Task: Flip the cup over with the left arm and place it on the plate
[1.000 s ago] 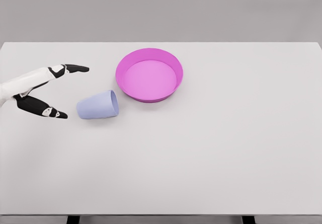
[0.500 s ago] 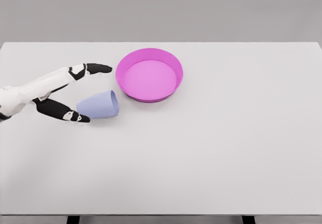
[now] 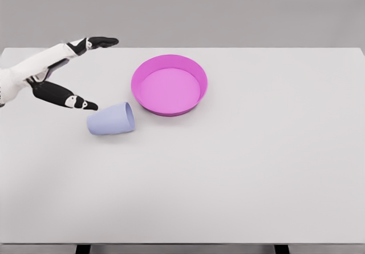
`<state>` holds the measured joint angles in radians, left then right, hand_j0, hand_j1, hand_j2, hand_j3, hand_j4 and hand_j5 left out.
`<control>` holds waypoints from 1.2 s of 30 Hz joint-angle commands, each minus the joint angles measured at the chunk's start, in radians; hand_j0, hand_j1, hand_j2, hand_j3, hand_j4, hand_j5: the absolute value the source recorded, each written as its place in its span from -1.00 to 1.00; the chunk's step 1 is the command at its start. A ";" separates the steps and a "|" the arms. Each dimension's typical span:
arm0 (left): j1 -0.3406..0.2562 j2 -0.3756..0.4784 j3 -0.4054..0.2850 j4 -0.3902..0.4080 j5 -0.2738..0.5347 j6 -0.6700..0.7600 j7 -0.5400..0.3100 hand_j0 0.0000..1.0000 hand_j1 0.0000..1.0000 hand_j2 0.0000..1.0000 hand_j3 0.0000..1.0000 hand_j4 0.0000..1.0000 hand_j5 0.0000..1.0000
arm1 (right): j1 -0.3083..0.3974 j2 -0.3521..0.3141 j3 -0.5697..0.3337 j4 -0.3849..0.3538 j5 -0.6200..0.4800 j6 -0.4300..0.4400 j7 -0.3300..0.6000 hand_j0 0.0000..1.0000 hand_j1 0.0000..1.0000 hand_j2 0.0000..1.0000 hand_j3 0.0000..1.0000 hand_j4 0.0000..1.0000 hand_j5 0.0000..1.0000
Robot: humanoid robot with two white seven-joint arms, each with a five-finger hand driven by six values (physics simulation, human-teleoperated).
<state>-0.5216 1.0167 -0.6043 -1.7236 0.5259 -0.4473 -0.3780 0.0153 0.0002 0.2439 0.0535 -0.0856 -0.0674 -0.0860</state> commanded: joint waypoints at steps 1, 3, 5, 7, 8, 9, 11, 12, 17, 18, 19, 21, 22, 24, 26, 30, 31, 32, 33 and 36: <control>0.000 0.006 -0.058 0.016 0.075 0.002 0.002 1.00 1.00 1.00 1.00 1.00 1.00 | 0.000 0.000 0.000 0.000 0.000 0.000 0.000 1.00 1.00 1.00 1.00 1.00 1.00; 0.003 0.002 -0.081 0.007 0.072 0.018 0.004 1.00 1.00 1.00 1.00 1.00 1.00 | 0.000 0.000 0.000 0.000 0.000 0.000 0.000 1.00 1.00 1.00 1.00 1.00 1.00; 0.005 -0.023 -0.095 -0.011 -0.049 0.108 0.019 1.00 1.00 1.00 1.00 1.00 1.00 | 0.002 0.000 0.000 0.000 0.000 0.000 0.000 1.00 1.00 1.00 1.00 1.00 1.00; 0.011 -0.041 -0.097 -0.027 -0.090 0.205 0.056 1.00 1.00 1.00 1.00 1.00 1.00 | 0.000 0.000 0.000 0.000 0.000 0.000 0.000 1.00 1.00 1.00 1.00 1.00 1.00; 0.015 -0.041 -0.095 -0.036 -0.099 0.268 0.056 1.00 1.00 1.00 1.00 1.00 1.00 | 0.000 0.000 0.000 0.000 0.000 0.000 0.000 1.00 1.00 1.00 1.00 1.00 1.00; 0.018 -0.040 -0.094 -0.036 -0.099 0.291 0.056 1.00 1.00 1.00 1.00 1.00 1.00 | 0.000 0.000 0.000 0.000 0.000 0.000 0.000 1.00 1.00 1.00 1.00 1.00 1.00; 0.015 -0.024 -0.078 -0.039 -0.118 0.306 0.054 1.00 1.00 1.00 1.00 1.00 1.00 | 0.000 0.000 0.000 0.000 0.001 0.000 0.000 1.00 1.00 1.00 1.00 1.00 1.00; 0.014 -0.010 -0.069 -0.040 -0.155 0.306 0.054 1.00 1.00 1.00 1.00 1.00 1.00 | 0.000 0.000 0.000 0.000 0.001 0.000 0.000 1.00 1.00 1.00 1.00 1.00 1.00; 0.035 -0.013 -0.025 -0.040 -0.296 0.306 0.045 1.00 1.00 1.00 1.00 1.00 1.00 | 0.000 0.000 0.000 0.000 0.000 0.000 0.000 1.00 1.00 1.00 1.00 1.00 1.00; 0.064 -0.024 -0.025 -0.040 -0.299 0.308 0.047 1.00 1.00 1.00 1.00 1.00 1.00 | 0.000 0.000 0.000 0.000 0.000 0.000 0.000 1.00 1.00 1.00 1.00 1.00 1.00; 0.067 -0.024 -0.026 -0.040 -0.297 0.308 0.045 1.00 1.00 1.00 1.00 1.00 1.00 | 0.000 0.000 0.000 0.000 0.000 0.000 0.000 1.00 1.00 1.00 1.00 1.00 1.00; 0.089 -0.024 -0.029 -0.040 -0.303 0.311 0.045 1.00 1.00 1.00 1.00 1.00 1.00 | 0.000 0.000 0.000 0.000 0.000 0.000 0.000 1.00 1.00 1.00 1.00 1.00 1.00; 0.101 -0.024 -0.031 -0.040 -0.307 0.312 0.045 1.00 1.00 1.00 1.00 1.00 1.00 | 0.000 0.000 0.000 0.000 0.000 0.000 0.000 1.00 1.00 1.00 1.00 1.00 1.00; 0.109 -0.044 -0.031 -0.040 -0.354 0.412 0.045 1.00 1.00 1.00 1.00 1.00 1.00 | 0.000 0.000 0.000 0.000 0.000 0.000 0.000 1.00 1.00 1.00 1.00 1.00 1.00; 0.106 -0.046 -0.029 -0.040 -0.360 0.426 0.045 1.00 1.00 1.00 1.00 1.00 1.00 | 0.000 0.000 0.000 0.000 0.000 0.000 0.000 1.00 1.00 1.00 1.00 1.00 1.00; 0.110 -0.084 -0.029 -0.039 -0.360 0.427 0.048 1.00 1.00 1.00 1.00 1.00 1.00 | 0.000 0.000 0.000 0.000 0.000 0.000 0.000 1.00 1.00 1.00 1.00 1.00 1.00; 0.112 -0.084 -0.031 -0.040 -0.360 0.427 0.048 1.00 1.00 1.00 1.00 1.00 1.00 | 0.000 0.000 0.000 0.000 0.000 0.000 0.000 1.00 1.00 1.00 1.00 1.00 1.00; 0.117 -0.084 -0.031 -0.040 -0.360 0.427 0.048 1.00 1.00 1.00 1.00 1.00 1.00 | 0.000 0.000 0.000 0.000 0.000 0.000 0.000 1.00 1.00 1.00 1.00 1.00 1.00; 0.126 -0.084 -0.032 -0.040 -0.371 0.426 0.047 1.00 1.00 1.00 1.00 1.00 1.00 | 0.000 0.000 0.000 0.000 0.000 0.000 0.000 1.00 1.00 1.00 1.00 1.00 1.00; 0.124 -0.086 -0.029 -0.039 -0.391 0.456 0.048 1.00 1.00 1.00 1.00 1.00 1.00 | 0.000 0.000 0.000 0.000 0.000 0.000 0.000 1.00 1.00 1.00 1.00 1.00 1.00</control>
<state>-0.3988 0.9323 -0.6344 -1.7636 0.1424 -0.0049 -0.3305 0.0153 0.0002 0.2439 0.0535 -0.0856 -0.0674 -0.0860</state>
